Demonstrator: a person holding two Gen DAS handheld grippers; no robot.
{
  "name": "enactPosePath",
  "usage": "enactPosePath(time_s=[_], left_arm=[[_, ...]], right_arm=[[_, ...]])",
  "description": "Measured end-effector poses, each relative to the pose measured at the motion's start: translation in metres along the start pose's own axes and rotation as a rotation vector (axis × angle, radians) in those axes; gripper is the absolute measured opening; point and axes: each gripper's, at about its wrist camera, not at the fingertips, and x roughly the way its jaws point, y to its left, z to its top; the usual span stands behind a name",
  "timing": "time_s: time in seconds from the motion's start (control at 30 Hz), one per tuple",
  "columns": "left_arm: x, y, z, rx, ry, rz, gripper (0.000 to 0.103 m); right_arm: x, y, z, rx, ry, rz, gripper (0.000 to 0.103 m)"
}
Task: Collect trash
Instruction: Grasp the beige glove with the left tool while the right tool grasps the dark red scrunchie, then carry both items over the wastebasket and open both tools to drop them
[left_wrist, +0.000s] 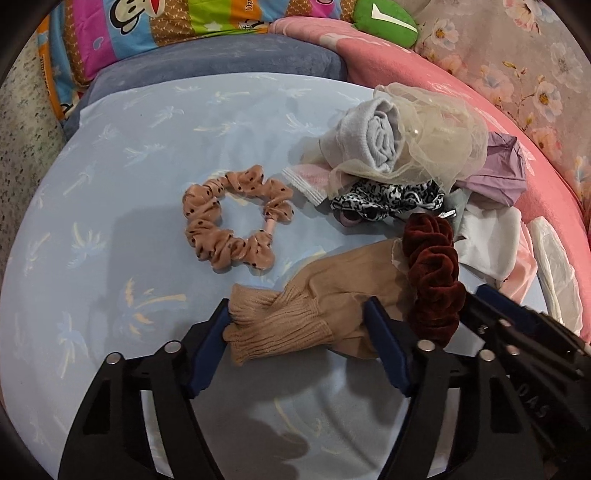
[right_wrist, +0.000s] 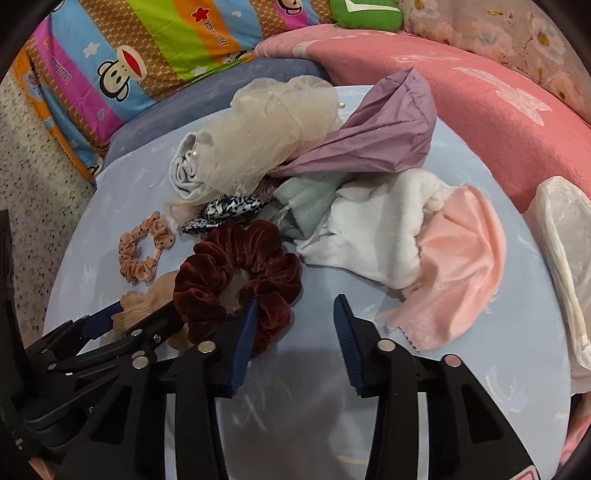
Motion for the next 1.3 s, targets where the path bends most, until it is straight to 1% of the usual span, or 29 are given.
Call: enactPosePath(time_s=[0.07, 0.1, 0.13, 0.17, 0.23, 0.3, 0.33, 0.5, 0.67, 0.9, 1.1, 1.3], left_arm=[[0.0, 0.0, 0.0, 0.007, -0.007, 0.001, 0.062], [0.0, 0.0, 0.001, 0.009, -0.008, -0.003, 0.057], [0.0, 0.0, 0.001, 0.011, -0.009, -0.009, 0.05], [0.0, 0.0, 0.002, 0.01, -0.01, -0.014, 0.046], [0.001, 0.002, 0.003, 0.001, -0.001, -0.049, 0.029], [0.001, 0.002, 0.003, -0.013, 0.015, -0.086, 0.019], [0.0, 0.001, 0.003, -0.014, 0.016, -0.09, 0.017], [-0.013, -0.01, 0.005, 0.006, -0.01, -0.086, 0.015], [-0.036, -0.027, 0.011, 0.039, -0.063, -0.1, 0.014], [-0.064, -0.062, 0.025, 0.11, -0.143, -0.127, 0.014], [-0.084, -0.105, 0.034, 0.182, -0.188, -0.172, 0.014], [-0.091, -0.166, 0.036, 0.283, -0.214, -0.215, 0.014]], right_arm=[[0.003, 0.003, -0.002, -0.008, 0.0, 0.016, 0.02], [0.004, 0.005, -0.003, -0.016, -0.001, 0.03, 0.016], [0.004, 0.006, -0.003, -0.025, 0.003, 0.038, 0.008], [0.003, 0.008, -0.003, -0.034, 0.002, 0.038, 0.007], [-0.001, 0.011, -0.004, -0.045, -0.004, 0.045, 0.006], [-0.007, 0.011, -0.004, -0.036, -0.017, 0.058, 0.006], [-0.01, 0.011, -0.004, -0.033, -0.023, 0.063, 0.005], [-0.039, 0.004, -0.002, -0.013, -0.086, 0.063, 0.005], [-0.074, -0.012, 0.007, 0.015, -0.157, 0.048, 0.005], [-0.128, -0.051, 0.018, 0.083, -0.27, 0.014, 0.005], [-0.168, -0.087, 0.024, 0.136, -0.364, -0.024, 0.005], [-0.202, -0.142, 0.022, 0.201, -0.426, -0.081, 0.005]])
